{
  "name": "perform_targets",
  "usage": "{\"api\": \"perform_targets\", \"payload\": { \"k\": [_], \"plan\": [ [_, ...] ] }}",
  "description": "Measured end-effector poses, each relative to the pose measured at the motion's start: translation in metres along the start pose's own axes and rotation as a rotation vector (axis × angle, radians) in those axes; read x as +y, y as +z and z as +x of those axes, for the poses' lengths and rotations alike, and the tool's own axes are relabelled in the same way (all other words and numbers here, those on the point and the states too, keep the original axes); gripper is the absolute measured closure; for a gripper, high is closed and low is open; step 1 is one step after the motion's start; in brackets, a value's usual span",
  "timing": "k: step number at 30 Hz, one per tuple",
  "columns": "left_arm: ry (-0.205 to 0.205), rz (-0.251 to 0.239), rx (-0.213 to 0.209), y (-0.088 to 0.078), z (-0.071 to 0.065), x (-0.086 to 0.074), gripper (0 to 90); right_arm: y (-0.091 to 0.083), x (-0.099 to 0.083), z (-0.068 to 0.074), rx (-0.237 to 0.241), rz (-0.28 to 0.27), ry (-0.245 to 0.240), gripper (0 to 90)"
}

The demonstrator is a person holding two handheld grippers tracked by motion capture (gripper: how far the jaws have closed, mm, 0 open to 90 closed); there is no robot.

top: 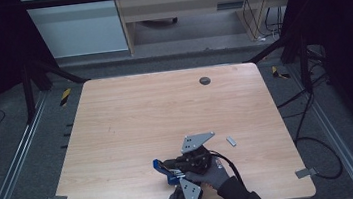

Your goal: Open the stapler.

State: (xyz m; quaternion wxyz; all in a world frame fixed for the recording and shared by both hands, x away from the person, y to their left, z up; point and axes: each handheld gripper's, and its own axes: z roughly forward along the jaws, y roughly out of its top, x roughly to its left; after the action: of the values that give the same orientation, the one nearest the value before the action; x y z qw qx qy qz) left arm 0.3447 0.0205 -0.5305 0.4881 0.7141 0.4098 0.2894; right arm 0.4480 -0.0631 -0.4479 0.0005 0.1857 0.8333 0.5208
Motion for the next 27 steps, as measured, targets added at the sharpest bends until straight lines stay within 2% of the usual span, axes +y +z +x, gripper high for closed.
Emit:
{"api": "perform_targets", "payload": {
  "k": [8,15,27],
  "plan": [
    [0.000,-0.002,0.003,0.000,0.000,0.000,90.0,0.006,0.003,-0.001,0.016,0.023,0.000,90.0],
    [-0.005,-0.003,0.002,0.000,0.000,-0.001,90.0,0.020,0.008,-0.001,0.034,0.070,-0.010,90.0],
    [-0.007,-0.007,0.009,-0.001,0.000,-0.001,90.0,0.025,0.007,-0.004,0.050,0.091,0.004,90.0]
  ]
}}
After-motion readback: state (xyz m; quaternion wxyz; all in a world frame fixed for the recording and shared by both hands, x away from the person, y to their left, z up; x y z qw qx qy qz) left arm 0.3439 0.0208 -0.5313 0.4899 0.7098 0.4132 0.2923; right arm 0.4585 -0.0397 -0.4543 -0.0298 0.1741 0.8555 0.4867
